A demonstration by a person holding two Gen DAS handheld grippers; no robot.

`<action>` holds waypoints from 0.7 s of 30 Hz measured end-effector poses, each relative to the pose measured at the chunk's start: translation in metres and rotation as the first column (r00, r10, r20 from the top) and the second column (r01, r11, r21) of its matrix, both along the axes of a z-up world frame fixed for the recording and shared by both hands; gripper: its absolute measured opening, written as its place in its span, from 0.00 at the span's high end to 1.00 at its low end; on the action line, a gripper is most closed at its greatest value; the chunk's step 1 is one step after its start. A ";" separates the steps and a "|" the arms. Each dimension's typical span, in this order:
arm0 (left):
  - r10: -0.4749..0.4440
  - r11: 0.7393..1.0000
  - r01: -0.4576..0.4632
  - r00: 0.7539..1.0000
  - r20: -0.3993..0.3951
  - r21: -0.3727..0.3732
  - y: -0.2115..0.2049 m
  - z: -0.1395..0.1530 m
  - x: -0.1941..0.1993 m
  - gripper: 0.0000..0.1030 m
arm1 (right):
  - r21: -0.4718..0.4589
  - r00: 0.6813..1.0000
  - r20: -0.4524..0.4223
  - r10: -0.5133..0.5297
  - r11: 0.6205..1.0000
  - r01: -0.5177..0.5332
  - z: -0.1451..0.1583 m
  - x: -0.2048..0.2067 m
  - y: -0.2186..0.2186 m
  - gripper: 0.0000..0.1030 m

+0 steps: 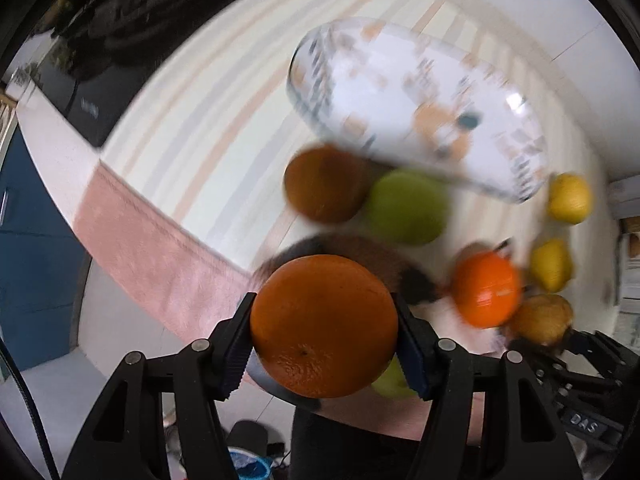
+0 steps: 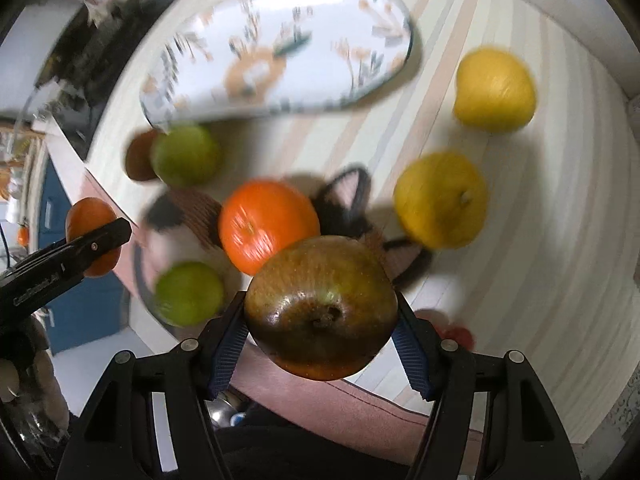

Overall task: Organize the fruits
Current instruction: 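Place the orange and pear onto the floral plate with both grippers, then release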

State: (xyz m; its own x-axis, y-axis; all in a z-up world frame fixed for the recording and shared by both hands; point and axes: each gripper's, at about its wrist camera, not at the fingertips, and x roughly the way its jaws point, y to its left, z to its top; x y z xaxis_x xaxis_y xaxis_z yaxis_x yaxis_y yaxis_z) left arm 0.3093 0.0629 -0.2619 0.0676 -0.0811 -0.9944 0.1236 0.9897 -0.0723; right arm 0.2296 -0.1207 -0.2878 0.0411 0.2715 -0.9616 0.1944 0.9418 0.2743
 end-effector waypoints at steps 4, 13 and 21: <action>-0.053 0.996 0.057 0.997 0.057 -0.069 -0.019 0.048 0.031 0.41 | 0.026 0.996 0.093 -0.015 1.000 0.013 0.033 0.037 -0.012 0.32; -0.094 0.994 0.092 0.995 -0.045 -0.060 -0.045 0.002 0.156 0.41 | -0.040 0.996 0.088 0.026 0.999 -0.022 -0.009 0.167 -0.015 0.32; -0.078 0.996 0.071 0.982 -0.172 -0.045 -0.050 -0.050 0.201 0.41 | -0.047 0.999 -0.005 0.053 0.997 -0.053 -0.053 0.205 -0.007 0.32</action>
